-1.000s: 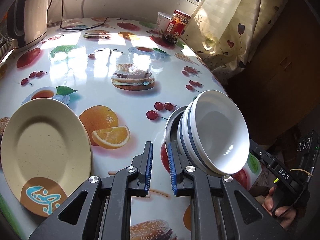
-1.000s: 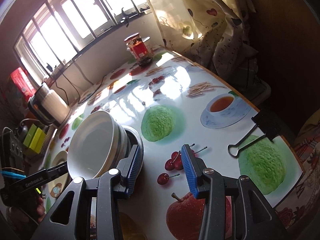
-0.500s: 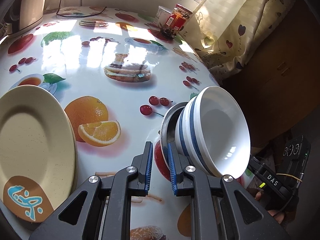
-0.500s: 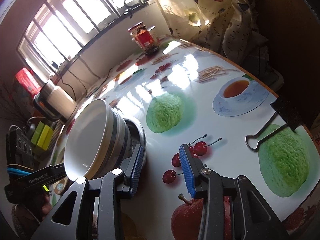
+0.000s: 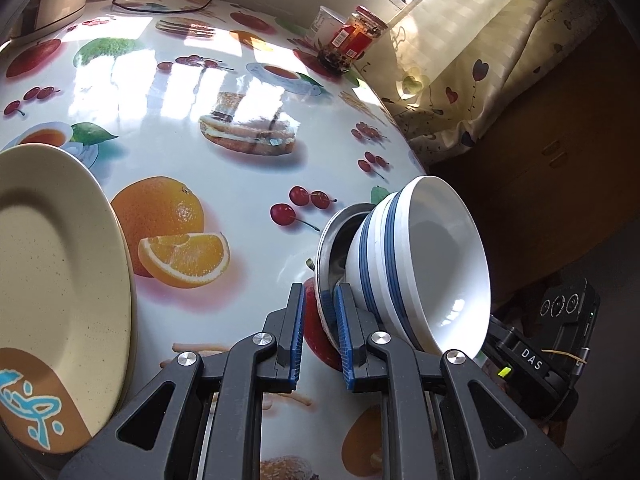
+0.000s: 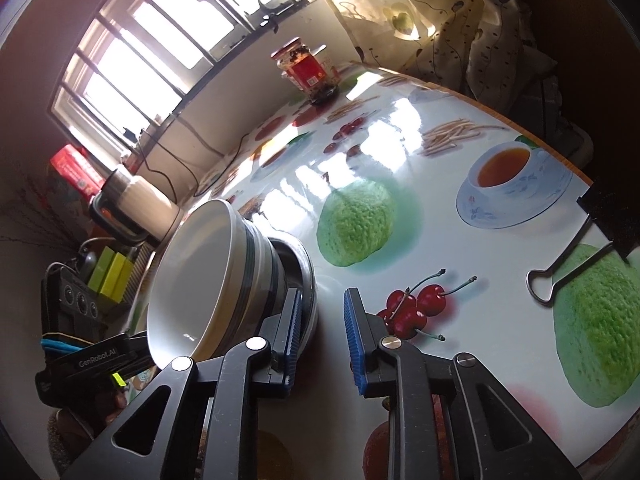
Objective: Organize plates and bowls
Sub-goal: 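Carry the tilted steel bowl stack toward the beige plates with both grippers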
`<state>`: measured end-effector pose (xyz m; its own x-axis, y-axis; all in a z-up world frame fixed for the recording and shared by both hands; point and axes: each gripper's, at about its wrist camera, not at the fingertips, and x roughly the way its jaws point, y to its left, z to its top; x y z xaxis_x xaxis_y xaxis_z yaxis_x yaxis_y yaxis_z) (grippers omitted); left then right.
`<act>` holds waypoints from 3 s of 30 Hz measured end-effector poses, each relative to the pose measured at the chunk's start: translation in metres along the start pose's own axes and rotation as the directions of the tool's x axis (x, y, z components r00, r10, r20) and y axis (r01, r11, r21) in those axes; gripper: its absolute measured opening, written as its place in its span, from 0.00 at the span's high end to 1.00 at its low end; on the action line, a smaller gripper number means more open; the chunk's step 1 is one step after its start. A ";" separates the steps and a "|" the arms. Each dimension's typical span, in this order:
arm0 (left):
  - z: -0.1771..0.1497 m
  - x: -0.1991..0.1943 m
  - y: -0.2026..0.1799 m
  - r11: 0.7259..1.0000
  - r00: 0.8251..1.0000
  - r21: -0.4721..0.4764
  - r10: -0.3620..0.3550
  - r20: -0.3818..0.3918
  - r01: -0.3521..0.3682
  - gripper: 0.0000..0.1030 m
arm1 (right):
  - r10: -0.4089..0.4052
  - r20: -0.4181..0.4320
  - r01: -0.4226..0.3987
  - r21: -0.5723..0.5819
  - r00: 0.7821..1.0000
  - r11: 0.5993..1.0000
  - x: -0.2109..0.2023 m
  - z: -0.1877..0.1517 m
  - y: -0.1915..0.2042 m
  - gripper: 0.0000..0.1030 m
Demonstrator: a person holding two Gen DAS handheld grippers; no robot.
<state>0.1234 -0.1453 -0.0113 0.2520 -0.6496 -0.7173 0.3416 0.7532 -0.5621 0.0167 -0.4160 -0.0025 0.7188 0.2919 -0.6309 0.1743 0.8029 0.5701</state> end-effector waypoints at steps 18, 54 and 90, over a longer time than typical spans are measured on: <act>-0.001 -0.001 0.004 1.000 1.000 0.000 -0.016 0.003 0.016 0.85 | 0.080 -0.025 -0.078 0.055 0.997 0.995 0.008 0.001 -0.007 0.86; -0.001 -0.003 -0.005 0.999 1.000 0.027 0.020 0.013 -0.020 0.90 | 0.059 -0.029 -0.058 0.036 0.998 0.998 0.007 0.000 -0.003 0.91; -0.001 -0.036 -0.002 0.999 0.996 0.021 0.049 0.072 -0.050 0.90 | 0.073 -0.027 -0.074 -0.034 0.997 0.997 0.007 0.011 0.033 0.91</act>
<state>0.1131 -0.1231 0.0154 0.3325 -0.6179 -0.7125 0.3472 0.7826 -0.5167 0.0351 -0.3931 0.0175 0.7109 0.3642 -0.6016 0.0977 0.7959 0.5974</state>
